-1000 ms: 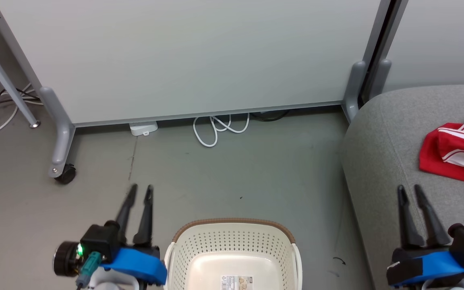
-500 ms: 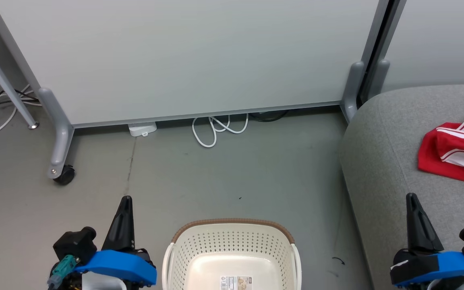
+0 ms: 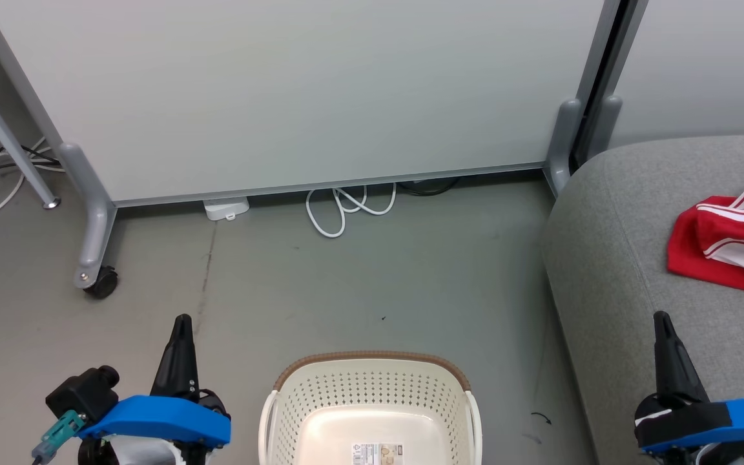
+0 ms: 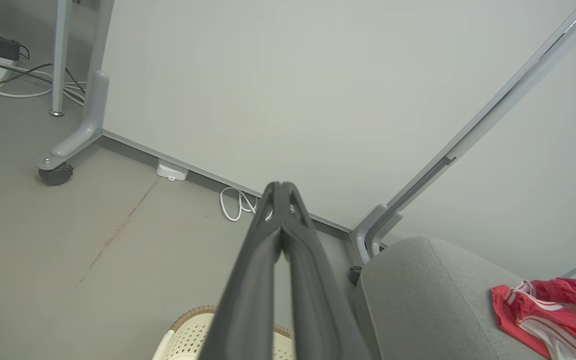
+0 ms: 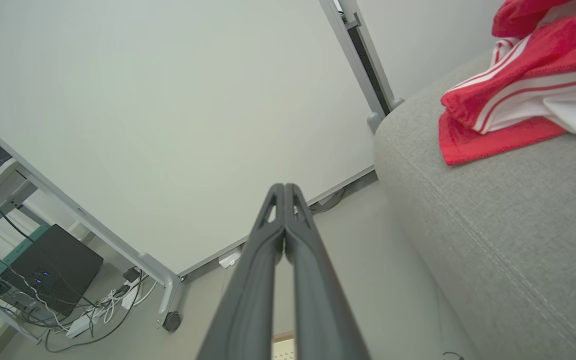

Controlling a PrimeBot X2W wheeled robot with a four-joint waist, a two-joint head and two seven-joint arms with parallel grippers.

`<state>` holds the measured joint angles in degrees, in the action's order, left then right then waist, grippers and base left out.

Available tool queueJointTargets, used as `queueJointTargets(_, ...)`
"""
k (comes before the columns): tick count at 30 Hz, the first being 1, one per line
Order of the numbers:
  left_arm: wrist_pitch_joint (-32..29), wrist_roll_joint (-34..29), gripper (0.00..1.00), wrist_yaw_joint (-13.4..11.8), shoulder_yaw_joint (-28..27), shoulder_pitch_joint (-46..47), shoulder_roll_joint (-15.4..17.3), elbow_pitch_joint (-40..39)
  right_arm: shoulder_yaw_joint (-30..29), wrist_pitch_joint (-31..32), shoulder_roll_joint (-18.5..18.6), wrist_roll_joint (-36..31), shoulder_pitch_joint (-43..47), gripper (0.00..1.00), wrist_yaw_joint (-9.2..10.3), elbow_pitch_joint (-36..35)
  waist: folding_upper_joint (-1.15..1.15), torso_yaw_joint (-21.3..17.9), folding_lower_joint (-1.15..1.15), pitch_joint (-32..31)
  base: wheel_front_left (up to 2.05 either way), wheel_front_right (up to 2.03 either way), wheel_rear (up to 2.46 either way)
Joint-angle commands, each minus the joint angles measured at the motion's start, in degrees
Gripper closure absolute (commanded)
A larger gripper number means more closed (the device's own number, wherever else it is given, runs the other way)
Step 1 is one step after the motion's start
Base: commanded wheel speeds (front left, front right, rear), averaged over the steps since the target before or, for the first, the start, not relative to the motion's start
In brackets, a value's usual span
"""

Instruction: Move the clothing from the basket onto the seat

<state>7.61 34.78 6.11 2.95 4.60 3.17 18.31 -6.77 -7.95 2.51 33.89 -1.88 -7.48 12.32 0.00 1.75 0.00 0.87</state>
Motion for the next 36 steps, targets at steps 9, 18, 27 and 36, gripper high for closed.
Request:
queueJointTargets(9, -2.09, 8.98, 1.0, 0.51, -1.68, 1.58, -0.02, -1.57, 0.05, 2.3, 0.32, 9.14, -2.12, 1.0, -0.01, -0.33, 0.0, -0.17, 0.0, -0.07, 0.0, 0.0, 0.0)
queueJointTargets(18, -3.83, 15.92, 1.0, 0.63, -2.81, 1.69, -0.05, -2.0, 0.08, 4.02, 0.36, 16.19, -2.5, 1.0, -0.01, -0.05, 0.0, -0.33, 0.0, -0.13, 0.0, 0.0, 0.0)
queueJointTargets(27, -5.43, 22.28, 1.0, 0.79, -3.86, 1.75, -0.08, -2.39, 0.1, 5.65, 0.38, 22.66, -2.89, 1.0, -0.01, 0.2, 0.0, -0.49, 0.0, -0.19, 0.0, 0.0, 0.0)
queueJointTargets(36, -6.9, 28.1, 1.0, 0.94, -4.86, 1.84, -0.11, -2.75, 0.12, 7.14, 0.41, 28.62, -3.2, 1.0, -0.02, 0.44, 0.0, -0.65, 0.0, -0.26, 0.0, 0.0, 0.0)
